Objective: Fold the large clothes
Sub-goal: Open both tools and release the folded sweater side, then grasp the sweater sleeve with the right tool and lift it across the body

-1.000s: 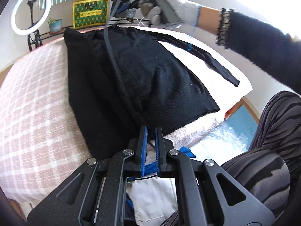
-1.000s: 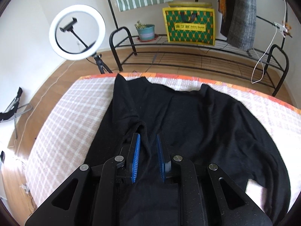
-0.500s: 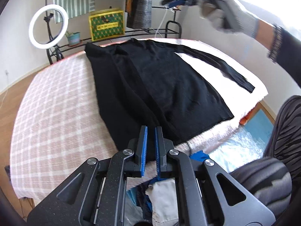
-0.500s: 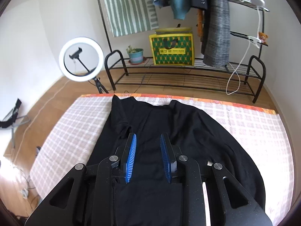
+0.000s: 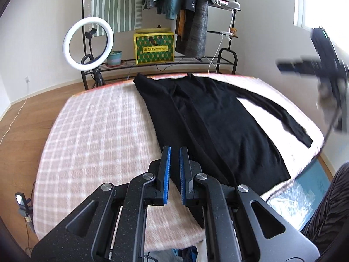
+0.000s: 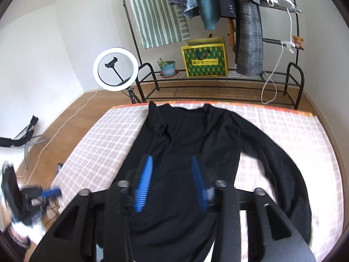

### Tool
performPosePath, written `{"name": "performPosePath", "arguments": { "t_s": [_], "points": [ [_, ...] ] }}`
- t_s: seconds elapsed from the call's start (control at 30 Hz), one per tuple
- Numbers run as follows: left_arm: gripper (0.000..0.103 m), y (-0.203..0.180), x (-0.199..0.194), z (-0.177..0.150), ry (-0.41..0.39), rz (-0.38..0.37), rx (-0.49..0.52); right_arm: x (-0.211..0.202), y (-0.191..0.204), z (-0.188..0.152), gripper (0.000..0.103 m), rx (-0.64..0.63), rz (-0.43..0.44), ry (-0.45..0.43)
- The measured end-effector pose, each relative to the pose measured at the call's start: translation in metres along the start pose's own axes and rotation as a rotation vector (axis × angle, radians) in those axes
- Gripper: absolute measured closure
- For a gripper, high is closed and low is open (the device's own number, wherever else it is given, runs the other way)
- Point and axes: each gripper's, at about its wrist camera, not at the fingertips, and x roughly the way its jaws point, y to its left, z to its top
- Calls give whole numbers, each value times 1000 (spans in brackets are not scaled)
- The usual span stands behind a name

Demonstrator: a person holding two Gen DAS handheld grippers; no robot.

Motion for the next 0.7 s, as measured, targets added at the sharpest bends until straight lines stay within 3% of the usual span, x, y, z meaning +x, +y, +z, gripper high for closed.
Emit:
{"name": "performPosePath", "arguments": {
  "t_s": [0.13,0.33,0.4,0.57,0.7],
  "points": [
    [99,4,5,24,20,-3,6,-2,-10,-30,60,42,5,28],
    [98,-23,11,44,47,-30,48,-7,-28,-64,60,50,-16,53],
    [98,-42,15,41,45,-47,66,-14,-37,-69,60,68,-25,37],
    [86,-86,32,21,47,-137,41,-28,-70,-81,60,127,-94,2],
    [85,-138,63,5,136,-145,81,-34,-102,-90,60,188,-129,39]
  ]
}}
